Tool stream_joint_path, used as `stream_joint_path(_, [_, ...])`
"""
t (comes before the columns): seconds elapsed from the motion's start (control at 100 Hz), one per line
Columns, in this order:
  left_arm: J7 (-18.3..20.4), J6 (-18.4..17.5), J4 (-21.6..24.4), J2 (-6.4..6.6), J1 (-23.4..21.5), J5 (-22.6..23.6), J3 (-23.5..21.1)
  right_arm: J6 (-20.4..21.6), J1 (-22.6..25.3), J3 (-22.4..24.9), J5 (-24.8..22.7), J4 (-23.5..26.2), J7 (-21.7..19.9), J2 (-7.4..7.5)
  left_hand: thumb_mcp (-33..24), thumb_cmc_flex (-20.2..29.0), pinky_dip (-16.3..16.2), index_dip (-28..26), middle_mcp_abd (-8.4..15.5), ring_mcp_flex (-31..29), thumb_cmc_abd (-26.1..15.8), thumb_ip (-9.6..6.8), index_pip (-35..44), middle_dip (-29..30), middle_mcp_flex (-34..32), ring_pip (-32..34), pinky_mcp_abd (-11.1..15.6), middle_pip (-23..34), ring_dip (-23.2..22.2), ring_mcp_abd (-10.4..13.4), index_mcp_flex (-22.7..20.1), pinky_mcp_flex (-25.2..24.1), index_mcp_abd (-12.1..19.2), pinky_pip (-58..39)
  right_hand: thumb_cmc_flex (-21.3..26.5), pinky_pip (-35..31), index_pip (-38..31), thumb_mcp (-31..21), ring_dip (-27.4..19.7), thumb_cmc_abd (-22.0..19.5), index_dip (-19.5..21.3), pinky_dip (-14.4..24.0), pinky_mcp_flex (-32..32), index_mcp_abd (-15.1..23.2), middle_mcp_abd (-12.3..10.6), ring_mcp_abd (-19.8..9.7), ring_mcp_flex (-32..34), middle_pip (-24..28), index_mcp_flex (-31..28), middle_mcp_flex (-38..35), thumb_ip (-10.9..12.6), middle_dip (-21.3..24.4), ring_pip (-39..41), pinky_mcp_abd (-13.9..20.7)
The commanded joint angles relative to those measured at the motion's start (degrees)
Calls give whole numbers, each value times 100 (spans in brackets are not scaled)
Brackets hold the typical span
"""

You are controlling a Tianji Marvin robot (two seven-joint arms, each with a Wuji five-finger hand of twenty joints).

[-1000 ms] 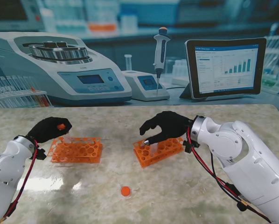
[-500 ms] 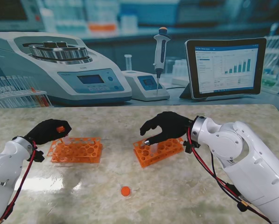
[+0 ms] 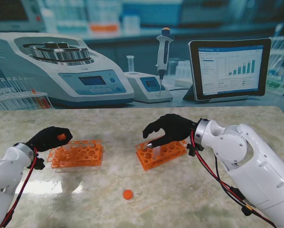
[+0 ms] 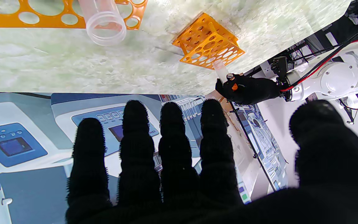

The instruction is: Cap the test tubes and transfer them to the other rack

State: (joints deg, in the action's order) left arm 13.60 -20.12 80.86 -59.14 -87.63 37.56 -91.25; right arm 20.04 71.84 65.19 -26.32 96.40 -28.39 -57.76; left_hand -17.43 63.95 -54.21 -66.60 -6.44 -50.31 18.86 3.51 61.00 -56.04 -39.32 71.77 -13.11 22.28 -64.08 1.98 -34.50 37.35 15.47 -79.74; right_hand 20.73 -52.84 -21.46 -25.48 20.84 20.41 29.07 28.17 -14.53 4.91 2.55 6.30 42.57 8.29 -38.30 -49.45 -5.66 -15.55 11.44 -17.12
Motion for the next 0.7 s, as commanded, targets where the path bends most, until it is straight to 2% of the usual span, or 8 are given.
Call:
stream_joint_path(0.0, [71,58,-50,-3,3,-25,44,-7,30,-13,-13,-8,-22,3,-1348,1002,-184,134,466,211,-1153,-133,368,-502,-1001,-289,-158,1821,17,65,-383,-84,-571,-26,-119,62,-64,27,-22,-257,63,-40,81,101,-155,-90,-50,14,-127,-74,17,-49,-107,-120])
stream_joint_path(0.18, [112,113,-131,0,36,-78,104,-3,19,-39,-11,-43,-22,3,-859,1002,-162,1842,277,398,-695,-156,-1014,-487,-977,-1291,-129,420,28,-359,-346,-487,-788,243,-119,65,-63,30,-25,-255,63,-40,87,114,-163,-89,-65,10,-125,-66,18,-48,-114,-122])
stream_joint_path(0.27, [139,88,-158,10,36,-62,105,-9,16,-47,-10,-54,-28,4,445,991,-154,2862,260,683,-593,-588,-1811,-745,-1029,-1848,-119,-766,87,-318,-171,-854,-652,533,-122,68,-58,32,-25,-257,62,-41,89,114,-161,-88,-65,10,-114,-63,18,-48,-114,-114])
stream_joint_path(0.34, [124,51,-179,11,41,-38,108,-8,22,-45,-14,-56,-26,4,790,717,-81,3231,259,835,-617,-655,-2133,-579,-918,-2165,-234,-1009,214,-372,-129,-1141,-537,801,-123,68,-60,32,-25,-256,62,-40,86,114,-151,-78,-66,11,-118,-66,18,-49,-113,-118])
stream_joint_path(0.48, [84,30,-207,13,57,31,121,-4,30,-36,-13,-58,-25,5,1011,360,365,3570,305,1246,-608,-659,-2491,573,-251,-3353,-562,-815,876,-668,-66,-1855,-390,1762,-123,69,-60,30,-25,-252,62,-39,90,112,-161,-88,-69,11,-118,-63,18,-49,-114,-120])
stream_joint_path(0.53, [69,36,-203,14,52,81,123,-1,35,-30,-14,-58,-25,6,1106,284,619,3665,313,1464,-597,-646,-2633,1317,33,-4001,-715,-818,1311,-858,-40,-2174,-359,2235,-126,71,-57,31,-25,-250,61,-39,94,110,-163,-83,-70,13,-113,-67,18,-50,-114,-123])
stream_joint_path(0.57, [58,40,-200,15,50,112,124,3,40,-24,-16,-57,-25,6,1150,235,868,3744,334,1626,-597,-645,-2783,2338,185,-4404,-789,-806,1627,-958,-28,-2429,-358,2606,-124,71,-58,29,-25,-250,61,-39,95,110,-162,-83,-67,12,-116,-66,18,-50,-113,-120])
stream_joint_path(0.69, [-38,15,-221,11,59,228,126,9,54,-11,-17,-57,-16,5,1198,73,1539,3982,305,2107,-592,-634,-3167,3060,471,-5636,-973,-1227,2692,-1232,-13,-3077,-332,3741,-124,70,-57,28,-27,-251,61,-38,95,111,-164,-84,-79,12,-112,-67,18,-50,-118,-119])
